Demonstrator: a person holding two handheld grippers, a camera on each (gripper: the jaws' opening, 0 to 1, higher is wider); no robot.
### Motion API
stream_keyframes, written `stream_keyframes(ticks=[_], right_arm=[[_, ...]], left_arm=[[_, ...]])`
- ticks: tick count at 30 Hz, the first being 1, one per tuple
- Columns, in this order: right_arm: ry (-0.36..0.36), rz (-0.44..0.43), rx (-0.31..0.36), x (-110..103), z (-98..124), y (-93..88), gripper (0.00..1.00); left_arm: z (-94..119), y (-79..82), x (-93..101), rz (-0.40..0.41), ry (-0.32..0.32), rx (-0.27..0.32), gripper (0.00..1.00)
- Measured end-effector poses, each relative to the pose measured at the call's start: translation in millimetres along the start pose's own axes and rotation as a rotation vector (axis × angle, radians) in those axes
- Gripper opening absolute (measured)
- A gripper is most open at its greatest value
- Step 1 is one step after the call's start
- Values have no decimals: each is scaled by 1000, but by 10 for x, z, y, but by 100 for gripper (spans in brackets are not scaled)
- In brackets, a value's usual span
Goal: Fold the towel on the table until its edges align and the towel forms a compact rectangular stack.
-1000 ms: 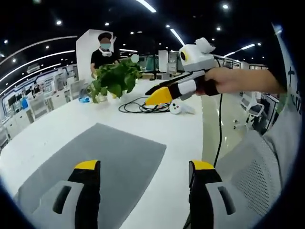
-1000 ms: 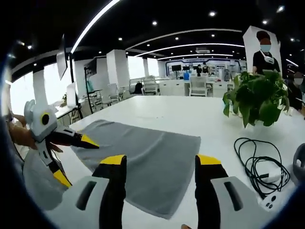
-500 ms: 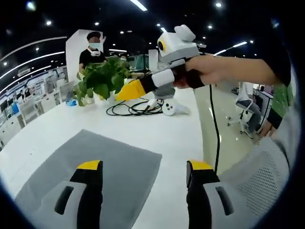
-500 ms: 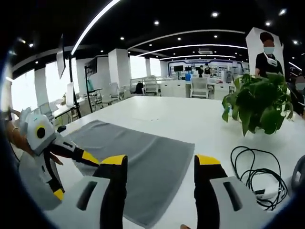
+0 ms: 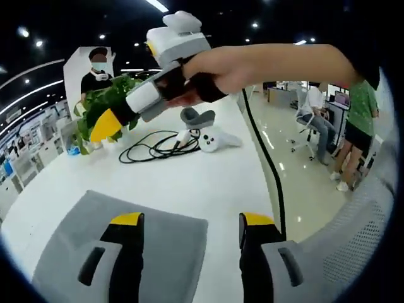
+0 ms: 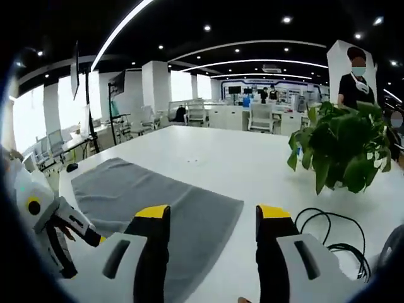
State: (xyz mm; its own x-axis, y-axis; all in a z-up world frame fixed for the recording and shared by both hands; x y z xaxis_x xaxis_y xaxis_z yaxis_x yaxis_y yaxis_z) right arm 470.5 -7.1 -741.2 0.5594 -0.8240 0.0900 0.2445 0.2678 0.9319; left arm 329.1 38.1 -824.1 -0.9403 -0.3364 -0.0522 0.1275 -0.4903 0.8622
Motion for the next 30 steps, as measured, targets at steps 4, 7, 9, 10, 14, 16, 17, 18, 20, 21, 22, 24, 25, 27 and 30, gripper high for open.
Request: stream_keyframes(ticks=[4, 7, 9, 10, 14, 16, 17, 18, 20, 21, 22, 24, 25, 27, 30], right_arm=[[-10, 30, 6, 192, -69, 88, 54], [-18, 42, 8, 307, -115, 132, 54], [-29, 51, 11, 405, -163, 155, 54], [-34, 51, 9, 452, -195, 158, 53], [-37, 46, -2, 539, -322, 114, 52], [-31, 45, -10, 537, -375, 76, 52], [-25, 46, -19, 528, -412, 43, 52], [-21, 45, -25, 519, -433, 20, 51], [-22, 32, -33, 509, -485, -36, 50], [-13, 14, -33, 480, -532, -73, 49], [4, 12, -38, 445, -567, -98, 49], [18, 18, -58, 403, -651, -159, 49], [28, 26, -66, 381, -701, -179, 49], [37, 25, -70, 363, -773, -192, 49], [55, 12, -75, 326, -914, -203, 47]], left_arm=[[-89, -85, -25, -47, 25, -41, 57], [-134, -125, -12, -35, 12, -46, 55], [-190, -156, -4, -33, 5, -50, 53], [-213, -168, 7, -33, -3, -51, 50], [-311, -186, 74, -22, -41, -38, 36], [-371, -209, 98, -5, -54, -41, 36], [-403, -237, 108, 2, -61, -49, 36], [-422, -261, 115, 6, -66, -56, 35], [-453, -307, 135, 15, -83, -69, 34], [-467, -333, 162, 25, -102, -75, 33], [-483, -357, 177, 34, -115, -81, 30], [-502, -374, 174, 39, -116, -82, 29], [-507, -375, 173, 41, -116, -82, 28], [-536, -367, 180, 65, -127, -72, 27], [-599, -363, 196, 115, -157, -57, 25]])
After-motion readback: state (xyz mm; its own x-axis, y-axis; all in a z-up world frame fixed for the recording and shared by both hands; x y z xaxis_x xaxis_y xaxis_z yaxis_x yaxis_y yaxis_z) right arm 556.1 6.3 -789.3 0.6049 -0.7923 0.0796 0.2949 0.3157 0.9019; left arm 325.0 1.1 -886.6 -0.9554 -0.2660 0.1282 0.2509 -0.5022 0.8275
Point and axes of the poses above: the point that each gripper's makers call its tool centre point, and the gripper's own axes: z roughly backward along the fingers, x roughly to its right, y roughly out of its top, the point moved 1 cm from there along z, roughly backward along the fingers, and after that the axes turned 7 degrees about z, right-handed, at the moved point
